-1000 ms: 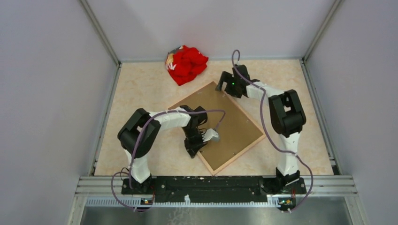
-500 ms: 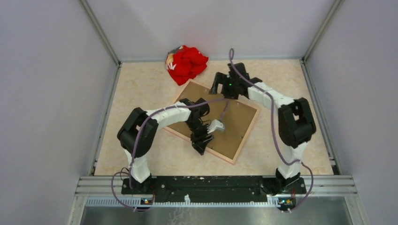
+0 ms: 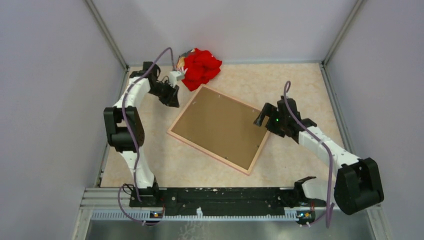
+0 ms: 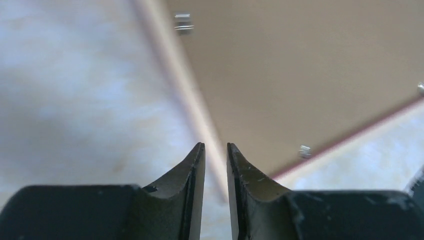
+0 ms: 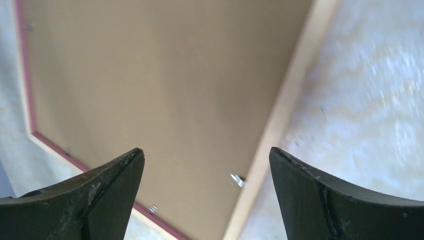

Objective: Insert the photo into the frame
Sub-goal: Adjust the photo frame at the center of the board.

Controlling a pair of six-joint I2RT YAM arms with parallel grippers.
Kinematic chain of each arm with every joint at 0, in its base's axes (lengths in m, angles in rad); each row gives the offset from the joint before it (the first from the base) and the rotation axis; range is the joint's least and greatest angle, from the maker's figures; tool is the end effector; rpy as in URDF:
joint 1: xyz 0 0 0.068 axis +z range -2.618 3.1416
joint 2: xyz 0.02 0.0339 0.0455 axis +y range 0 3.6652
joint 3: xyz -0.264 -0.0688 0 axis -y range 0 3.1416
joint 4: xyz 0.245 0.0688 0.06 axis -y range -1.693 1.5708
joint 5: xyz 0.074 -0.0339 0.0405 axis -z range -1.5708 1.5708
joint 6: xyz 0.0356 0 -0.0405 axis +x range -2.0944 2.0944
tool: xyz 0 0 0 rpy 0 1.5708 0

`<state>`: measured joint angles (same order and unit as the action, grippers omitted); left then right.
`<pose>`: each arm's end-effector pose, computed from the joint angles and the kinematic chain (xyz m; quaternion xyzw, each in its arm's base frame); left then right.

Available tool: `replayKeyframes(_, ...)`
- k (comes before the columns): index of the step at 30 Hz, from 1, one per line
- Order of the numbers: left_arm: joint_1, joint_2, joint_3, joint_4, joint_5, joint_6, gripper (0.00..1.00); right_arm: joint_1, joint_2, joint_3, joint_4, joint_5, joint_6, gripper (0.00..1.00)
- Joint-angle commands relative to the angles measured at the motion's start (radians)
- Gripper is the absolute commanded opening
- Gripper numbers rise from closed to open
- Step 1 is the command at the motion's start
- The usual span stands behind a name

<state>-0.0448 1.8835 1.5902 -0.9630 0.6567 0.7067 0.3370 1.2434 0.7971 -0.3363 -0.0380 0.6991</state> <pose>0.3834 -0.0389 0.2541 0.3901 0.8511 -0.2531 0.2437 0.2446 0.0871 0.2346 0.1591 0.9094 0.2053 0.3248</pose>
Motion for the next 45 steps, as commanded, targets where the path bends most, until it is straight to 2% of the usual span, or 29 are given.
replayKeyframes(1, 0.12, 0.15, 0.115, 0.08, -0.02, -0.114, 0.28, -0.005, -0.118, -0.123, 0.021, 0.018, 0.081, 0.94)
replayKeyframes(8, 0.126, 0.222, 0.024, 0.112, 0.083, -0.12, 0.27, -0.008, -0.199, -0.245, 0.037, -0.003, 0.111, 0.93)
replayKeyframes(10, 0.121, 0.217, -0.015, 0.111, 0.124, -0.112, 0.26, -0.021, -0.192, -0.269, 0.072, -0.041, 0.112, 0.93)
replayKeyframes(15, 0.083, 0.167, -0.149, 0.13, 0.121, -0.046, 0.21, -0.091, -0.102, -0.284, 0.151, -0.146, 0.1, 0.91)
replayKeyframes(19, 0.059, 0.123, -0.233, 0.116, 0.116, 0.027, 0.2, -0.144, -0.021, -0.244, 0.167, -0.168, 0.048, 0.91)
replayKeyframes(22, 0.036, 0.106, -0.271, 0.032, 0.131, 0.097, 0.2, -0.19, 0.036, -0.199, 0.161, -0.186, 0.005, 0.91)
replayKeyframes(27, -0.076, 0.0, -0.398, -0.024, 0.152, 0.174, 0.22, -0.27, 0.143, -0.122, 0.144, -0.214, -0.06, 0.91)
replayKeyframes(32, -0.192, -0.082, -0.461, -0.018, 0.179, 0.151, 0.25, -0.321, 0.2, -0.021, 0.067, -0.122, -0.107, 0.9)
replayKeyframes(35, -0.177, -0.098, -0.443, -0.018, 0.174, 0.126, 0.27, -0.322, 0.141, 0.03, 0.02, -0.049, -0.107, 0.89)
replayKeyframes(37, -0.129, -0.098, -0.418, -0.014, 0.181, 0.113, 0.27, -0.32, 0.076, 0.04, 0.02, -0.027, -0.085, 0.86)
replayKeyframes(40, -0.05, -0.069, -0.363, 0.019, 0.214, 0.043, 0.3, -0.293, 0.008, 0.038, 0.056, -0.068, -0.037, 0.81)
replayKeyframes(42, -0.027, -0.028, -0.33, 0.061, 0.236, -0.026, 0.34, -0.224, 0.004, 0.052, 0.086, -0.092, -0.007, 0.78)
replayKeyframes(43, -0.028, -0.014, -0.328, 0.09, 0.244, -0.095, 0.36, -0.18, 0.023, 0.066, 0.106, -0.105, 0.005, 0.78)
replayKeyframes(45, -0.054, -0.002, -0.33, 0.124, 0.288, -0.141, 0.39, -0.079, 0.086, 0.112, 0.113, -0.119, 0.019, 0.79)
